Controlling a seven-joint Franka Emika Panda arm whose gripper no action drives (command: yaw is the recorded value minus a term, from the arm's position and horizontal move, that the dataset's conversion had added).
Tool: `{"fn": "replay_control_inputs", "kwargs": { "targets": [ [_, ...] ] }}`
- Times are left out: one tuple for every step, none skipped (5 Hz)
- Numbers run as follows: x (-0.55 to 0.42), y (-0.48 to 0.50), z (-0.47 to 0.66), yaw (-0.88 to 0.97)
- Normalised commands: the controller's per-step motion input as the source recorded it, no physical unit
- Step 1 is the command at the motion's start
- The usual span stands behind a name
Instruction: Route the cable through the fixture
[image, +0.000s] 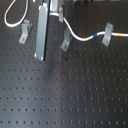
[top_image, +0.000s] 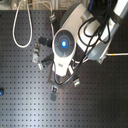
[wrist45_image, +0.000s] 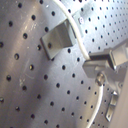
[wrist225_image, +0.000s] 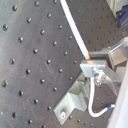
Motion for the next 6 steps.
{"fn": "replay_control_inputs", "kwargs": {
  "targets": [
    [-0.106,0.086,0.12,0.00],
    [-0.301,0.250,0.31,0.09],
    [0.006,0.017,0.04,0.00],
    [0.068,0.209,0.47,0.03],
    [0.064,0.157,0.69,0.02],
    [-0.076,0.089,0.52,0.13]
  ]
}}
